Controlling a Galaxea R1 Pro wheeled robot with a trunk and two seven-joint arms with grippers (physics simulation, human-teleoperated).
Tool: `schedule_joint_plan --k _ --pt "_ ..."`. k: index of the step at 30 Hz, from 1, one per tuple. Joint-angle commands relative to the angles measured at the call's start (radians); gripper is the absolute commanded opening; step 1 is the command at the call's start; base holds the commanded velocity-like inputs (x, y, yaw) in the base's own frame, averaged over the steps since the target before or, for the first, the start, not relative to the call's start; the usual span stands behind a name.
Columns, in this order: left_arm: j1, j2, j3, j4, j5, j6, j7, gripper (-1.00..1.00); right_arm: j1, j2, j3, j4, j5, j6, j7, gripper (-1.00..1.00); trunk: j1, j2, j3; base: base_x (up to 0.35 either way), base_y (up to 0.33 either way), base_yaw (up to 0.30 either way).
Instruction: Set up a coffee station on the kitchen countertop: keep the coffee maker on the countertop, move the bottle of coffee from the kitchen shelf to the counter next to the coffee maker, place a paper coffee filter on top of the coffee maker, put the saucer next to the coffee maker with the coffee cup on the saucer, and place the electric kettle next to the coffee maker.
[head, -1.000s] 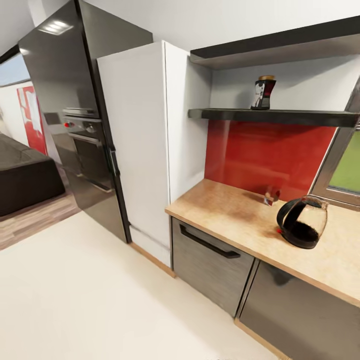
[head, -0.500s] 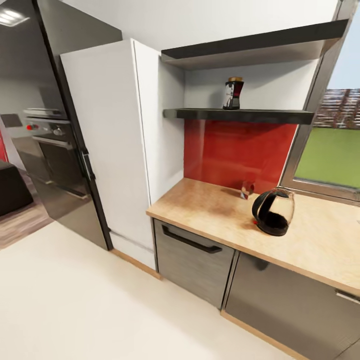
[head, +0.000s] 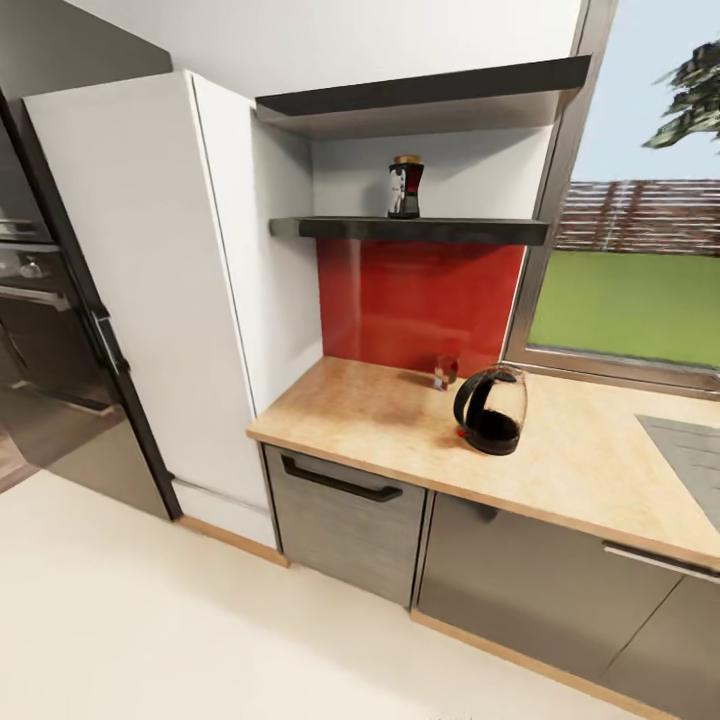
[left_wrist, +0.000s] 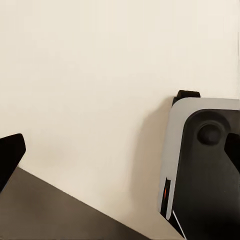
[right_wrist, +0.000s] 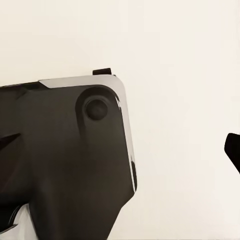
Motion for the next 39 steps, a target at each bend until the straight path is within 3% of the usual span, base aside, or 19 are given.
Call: schedule_joint_plan --k 1,12,34,39 --pt "-0.001 0.000 0.008 0.000 -0.008 -0.003 -0.005 1.00 -0.001 0.000 -0.002 0.000 0.000 0.000 -0.001 1.00 0.001 -0.002 -0.002 0.000 0.006 -0.300" --pt "-0.001 0.000 0.009 0.000 -0.007 -0.003 -0.004 1.00 0.000 0.000 -0.002 0.000 0.000 0.000 -0.001 1.00 0.001 -0.002 -0.002 0.000 0.173 -0.300" --pt "-0.001 0.000 0.005 0.000 -0.007 -0.003 -0.005 1.00 -0.001 0.004 0.002 0.003 0.003 0.000 -0.003 1.00 0.001 -0.002 -0.002 0.036 0.042 -0.300" --pt "-0.002 0.004 -0.001 -0.003 -0.010 -0.004 -0.005 1.00 -0.001 0.008 0.004 0.004 0.005 -0.001 -0.004 1.00 0.001 -0.002 -0.002 0.014 0.014 -0.115"
